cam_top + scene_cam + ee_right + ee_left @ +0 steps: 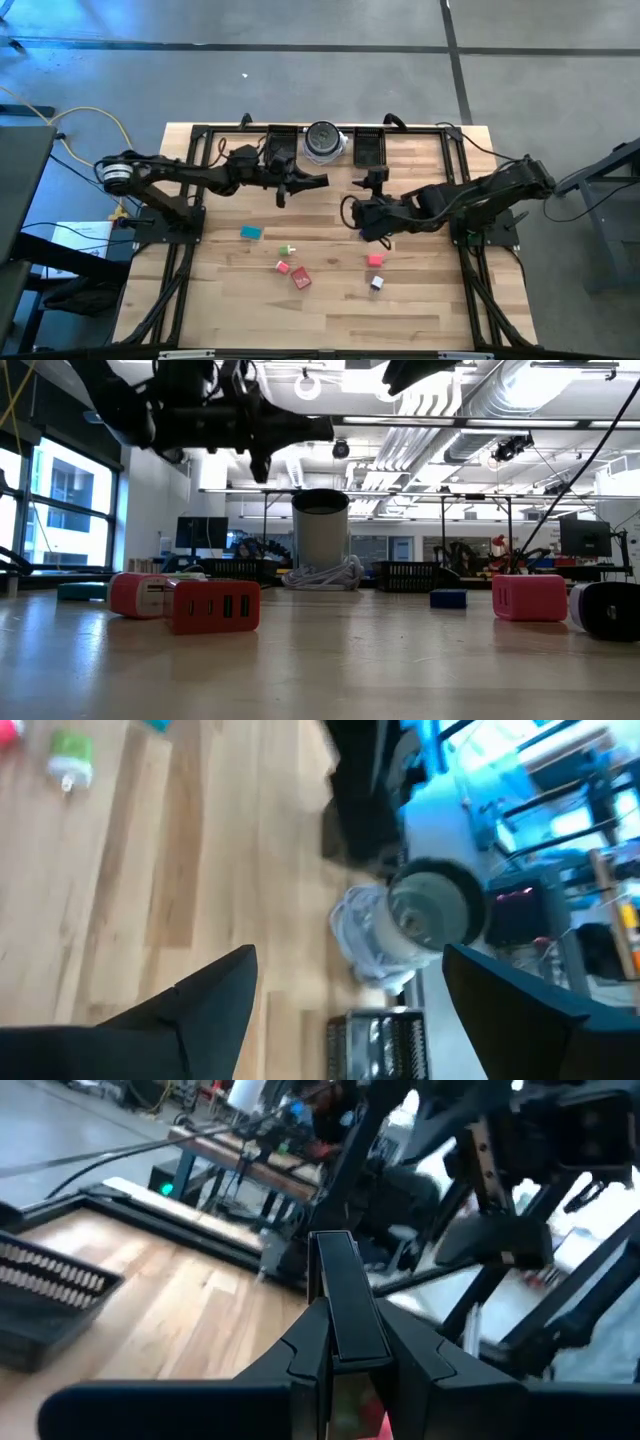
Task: Pick & Place Office items
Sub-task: Put the black timer into the left black basket
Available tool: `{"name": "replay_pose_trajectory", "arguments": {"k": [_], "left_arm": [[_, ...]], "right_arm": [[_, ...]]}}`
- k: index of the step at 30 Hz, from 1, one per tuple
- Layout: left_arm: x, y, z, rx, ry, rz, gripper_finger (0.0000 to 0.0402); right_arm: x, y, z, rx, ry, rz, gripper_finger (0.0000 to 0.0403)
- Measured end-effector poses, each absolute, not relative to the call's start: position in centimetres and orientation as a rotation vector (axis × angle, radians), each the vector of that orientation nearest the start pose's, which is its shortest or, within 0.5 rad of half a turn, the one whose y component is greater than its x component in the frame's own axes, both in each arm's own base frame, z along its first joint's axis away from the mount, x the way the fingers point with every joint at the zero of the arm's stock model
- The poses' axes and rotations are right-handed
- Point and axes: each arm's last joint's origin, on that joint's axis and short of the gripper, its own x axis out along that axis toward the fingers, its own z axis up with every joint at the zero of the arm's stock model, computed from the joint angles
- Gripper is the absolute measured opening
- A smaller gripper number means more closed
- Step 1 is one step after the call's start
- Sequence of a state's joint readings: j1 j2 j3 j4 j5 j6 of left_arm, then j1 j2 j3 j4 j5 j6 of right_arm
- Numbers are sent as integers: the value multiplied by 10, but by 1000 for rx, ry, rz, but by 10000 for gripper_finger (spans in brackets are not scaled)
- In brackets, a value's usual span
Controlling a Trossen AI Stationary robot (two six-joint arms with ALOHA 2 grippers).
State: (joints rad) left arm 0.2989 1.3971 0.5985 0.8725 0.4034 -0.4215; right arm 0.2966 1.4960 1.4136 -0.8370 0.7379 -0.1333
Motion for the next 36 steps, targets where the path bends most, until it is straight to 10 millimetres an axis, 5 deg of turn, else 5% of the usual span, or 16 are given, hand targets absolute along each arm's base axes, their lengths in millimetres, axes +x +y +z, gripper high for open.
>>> {"name": "replay_pose_trajectory", "arguments": {"k": [10,17,29,36], "left_arm": [[243,36,264,-166,54,35,51],[233,21,261,-70,165,149,51],[230,26,252,52,272,342,51],[226,46,249,58,304,448,51]], "right_arm": [[293,66,334,-504,862,-357,306],[288,55,313,-451,925,-363,306],[244,44,303,-239,634,-318,306],[242,46,290,-173,517,-249,306]]}}
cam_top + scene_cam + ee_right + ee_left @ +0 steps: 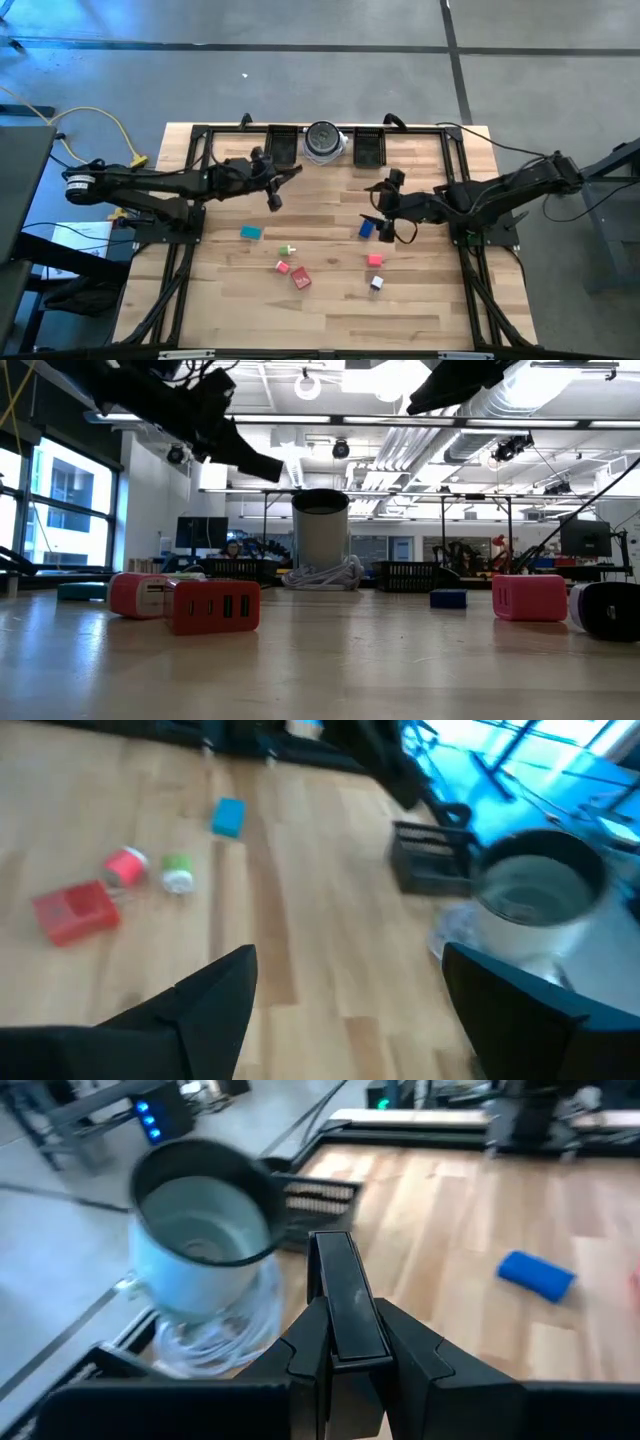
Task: Pick & Place Office items
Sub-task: Put the black timer into the left black basket
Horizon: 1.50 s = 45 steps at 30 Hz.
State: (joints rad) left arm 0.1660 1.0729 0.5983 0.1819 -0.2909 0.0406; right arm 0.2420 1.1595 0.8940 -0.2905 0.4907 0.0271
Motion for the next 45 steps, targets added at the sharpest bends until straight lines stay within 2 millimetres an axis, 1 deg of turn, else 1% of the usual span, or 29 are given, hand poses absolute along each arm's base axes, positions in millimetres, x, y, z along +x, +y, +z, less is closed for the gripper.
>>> {"name": "replay_pose_trajectory", "arguments": {"k": [5,8,18,28,34,40,45], "left_arm": [[222,63,248,75,329,515,51],[219,71,247,103,354,548,51],[208,98,244,162,416,646,55],[199,121,241,152,441,697,51],[204,135,227,135,512,687,51],[218,148,222,124,576,656,51],[229,162,218,110,692,648,51]], "right_arm": [[245,49,285,-140,455,-173,306],[246,49,282,-147,447,-171,306],[246,49,282,-125,437,-176,306],[246,49,282,-119,442,-178,306],[245,48,275,-128,449,-200,306],[243,46,264,-128,451,-208,306],[242,44,258,-109,466,-222,306]]}}
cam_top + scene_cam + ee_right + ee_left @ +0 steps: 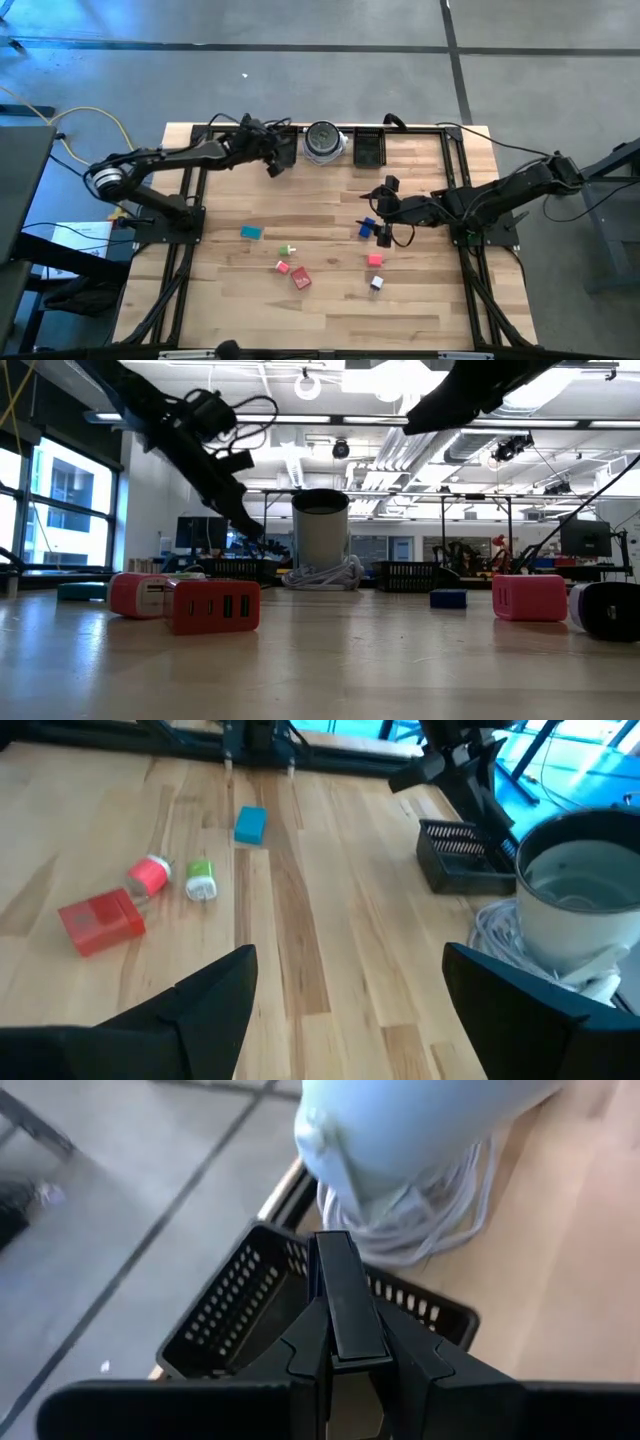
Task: Pick & Place Office items
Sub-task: Put the black timer into the left black basket
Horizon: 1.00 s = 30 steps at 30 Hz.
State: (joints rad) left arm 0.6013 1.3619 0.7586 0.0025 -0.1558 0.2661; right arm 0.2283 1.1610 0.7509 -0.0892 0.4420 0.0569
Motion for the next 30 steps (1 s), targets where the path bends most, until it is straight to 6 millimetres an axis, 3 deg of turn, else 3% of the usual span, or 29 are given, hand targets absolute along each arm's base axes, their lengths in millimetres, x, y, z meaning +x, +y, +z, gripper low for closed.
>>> {"name": "replay_pose_trajectory", "arguments": {"k": [6,16,30], "left_arm": [[235,173,208,109,776,639,51],[226,178,198,101,899,601,51],[228,179,214,84,958,469,51]], "right_arm": [[242,43,257,-110,477,-224,306],[241,43,256,-112,484,-217,306],[242,44,256,-111,483,-216,306]]}}
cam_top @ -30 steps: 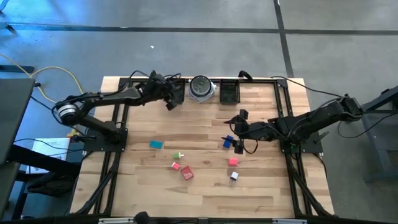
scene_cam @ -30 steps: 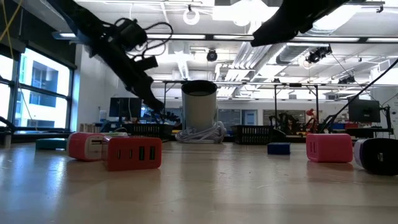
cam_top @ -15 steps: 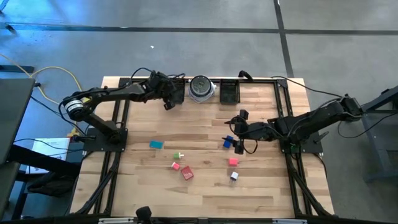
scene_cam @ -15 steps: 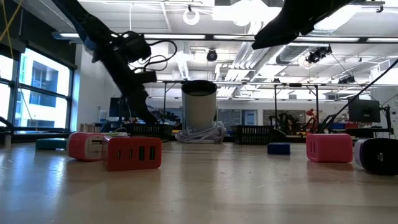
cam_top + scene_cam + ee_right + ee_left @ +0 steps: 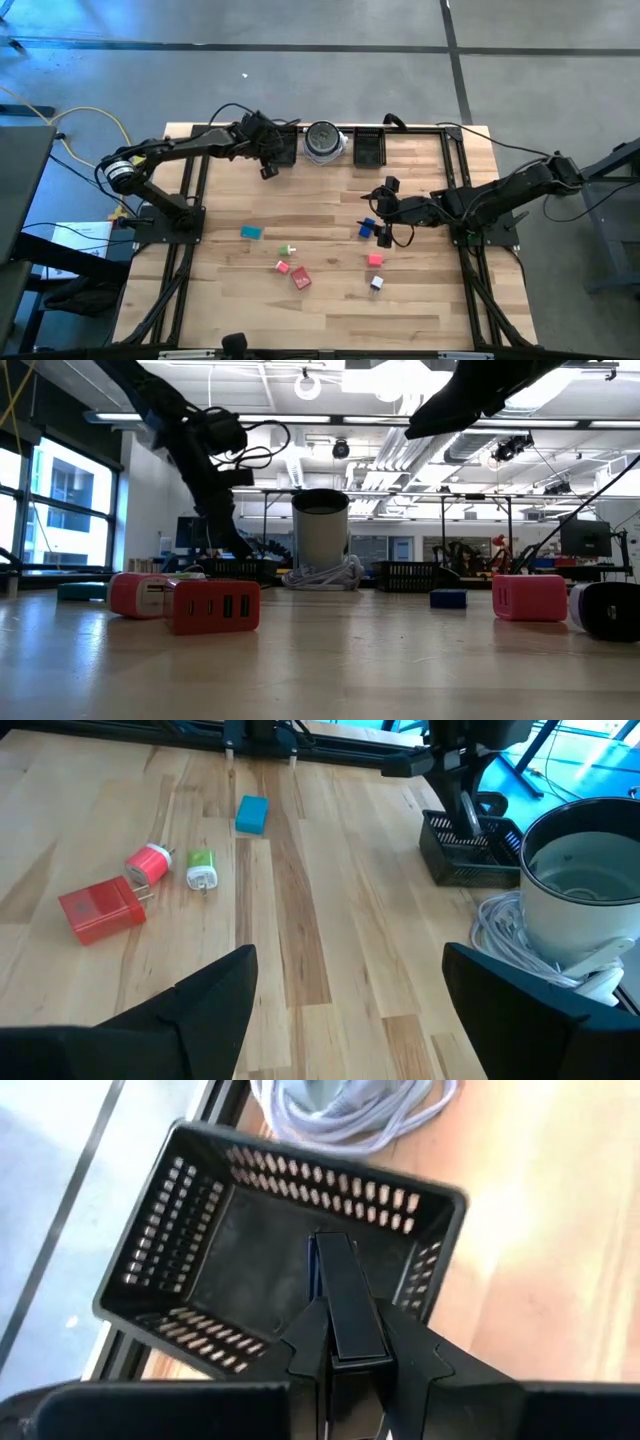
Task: Pick & Place Office items
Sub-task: Put the black timer into the left black basket
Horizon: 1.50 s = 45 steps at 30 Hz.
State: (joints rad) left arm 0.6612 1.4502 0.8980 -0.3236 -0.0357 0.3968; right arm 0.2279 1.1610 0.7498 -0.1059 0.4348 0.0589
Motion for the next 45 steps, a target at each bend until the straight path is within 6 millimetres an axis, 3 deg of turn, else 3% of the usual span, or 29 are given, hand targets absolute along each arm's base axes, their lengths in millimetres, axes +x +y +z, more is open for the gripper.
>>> {"name": "replay_pose_trajectory", "arguments": {"k": [5,14,29,45], "left_arm": [[229,186,217,88,967,473,51],[237,200,204,46,1034,447,54],[243,205,192,31,1071,411,56],[249,201,194,83,1074,476,141]], "right_arm": [[242,44,256,-111,483,-216,306],[241,43,256,-111,486,-216,306],[241,43,255,-116,501,-216,306],[236,42,227,-83,456,-222,306]]}}
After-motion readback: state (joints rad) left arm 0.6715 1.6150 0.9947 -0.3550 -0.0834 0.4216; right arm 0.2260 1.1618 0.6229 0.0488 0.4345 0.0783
